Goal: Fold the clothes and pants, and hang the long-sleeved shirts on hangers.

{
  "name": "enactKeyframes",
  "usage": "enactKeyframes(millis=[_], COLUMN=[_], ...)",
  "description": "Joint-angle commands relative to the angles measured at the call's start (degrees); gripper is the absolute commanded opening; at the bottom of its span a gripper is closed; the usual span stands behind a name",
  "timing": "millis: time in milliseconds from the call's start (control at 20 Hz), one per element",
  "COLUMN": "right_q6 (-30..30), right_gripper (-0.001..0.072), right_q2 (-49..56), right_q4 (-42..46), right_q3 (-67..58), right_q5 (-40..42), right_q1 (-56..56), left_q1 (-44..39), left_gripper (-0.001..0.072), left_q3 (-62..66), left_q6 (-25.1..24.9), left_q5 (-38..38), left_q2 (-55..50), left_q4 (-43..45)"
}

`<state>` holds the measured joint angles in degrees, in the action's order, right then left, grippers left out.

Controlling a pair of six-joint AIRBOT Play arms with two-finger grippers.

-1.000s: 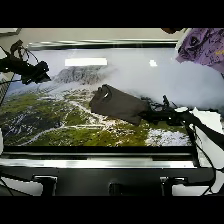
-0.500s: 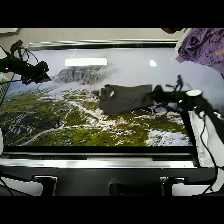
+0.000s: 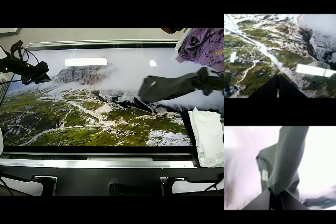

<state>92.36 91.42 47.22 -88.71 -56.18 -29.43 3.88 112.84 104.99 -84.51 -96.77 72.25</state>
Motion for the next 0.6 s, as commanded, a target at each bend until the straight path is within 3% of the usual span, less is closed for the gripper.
enactKeyframes(millis=[0, 550], right_q6=[5.68, 19.06], right_gripper=[0.0033, 0.0032], right_q2=[-1.31, -11.13], right_q4=[5.14, 27.02], right_q3=[-3.23, -3.23], right_q5=[-1.40, -8.70], right_q1=[-6.60, -11.06], left_q1=[-0.04, -0.04], left_gripper=[0.0016, 0.0017], left_q3=[0.00, 0.00], left_q6=[0.02, 0.00], left_q5=[-0.17, -3.52], left_q2=[-0.02, -0.02], left_q4=[0.00, 0.00])
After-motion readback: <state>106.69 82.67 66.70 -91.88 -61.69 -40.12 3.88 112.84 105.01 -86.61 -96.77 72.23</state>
